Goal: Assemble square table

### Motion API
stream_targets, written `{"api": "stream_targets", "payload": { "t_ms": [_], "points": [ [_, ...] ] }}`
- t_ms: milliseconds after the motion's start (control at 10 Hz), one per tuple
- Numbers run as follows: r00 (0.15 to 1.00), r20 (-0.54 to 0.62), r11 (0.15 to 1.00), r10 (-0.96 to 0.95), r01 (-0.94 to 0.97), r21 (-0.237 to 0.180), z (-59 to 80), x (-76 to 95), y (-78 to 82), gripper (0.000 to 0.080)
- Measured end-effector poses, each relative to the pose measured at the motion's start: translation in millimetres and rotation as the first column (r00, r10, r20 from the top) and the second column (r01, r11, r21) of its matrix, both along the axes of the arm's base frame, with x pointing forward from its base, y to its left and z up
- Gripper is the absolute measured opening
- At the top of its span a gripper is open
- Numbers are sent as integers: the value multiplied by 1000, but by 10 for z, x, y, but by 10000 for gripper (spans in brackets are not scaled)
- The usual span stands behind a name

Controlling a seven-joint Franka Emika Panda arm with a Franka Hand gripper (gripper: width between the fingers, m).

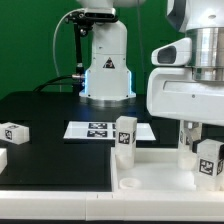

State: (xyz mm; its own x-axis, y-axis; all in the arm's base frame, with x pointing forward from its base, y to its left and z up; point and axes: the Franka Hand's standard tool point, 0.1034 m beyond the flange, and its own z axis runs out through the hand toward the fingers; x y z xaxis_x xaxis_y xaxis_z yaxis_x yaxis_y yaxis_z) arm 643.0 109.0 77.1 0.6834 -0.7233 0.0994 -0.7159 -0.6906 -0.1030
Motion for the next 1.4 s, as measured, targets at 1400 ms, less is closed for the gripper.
{"api": "stream_targets", "payload": {
  "t_ms": [1400],
  "points": [
    [430, -147, 422, -891, 903, 84, -4, -23, -27, 590]
  ]
}}
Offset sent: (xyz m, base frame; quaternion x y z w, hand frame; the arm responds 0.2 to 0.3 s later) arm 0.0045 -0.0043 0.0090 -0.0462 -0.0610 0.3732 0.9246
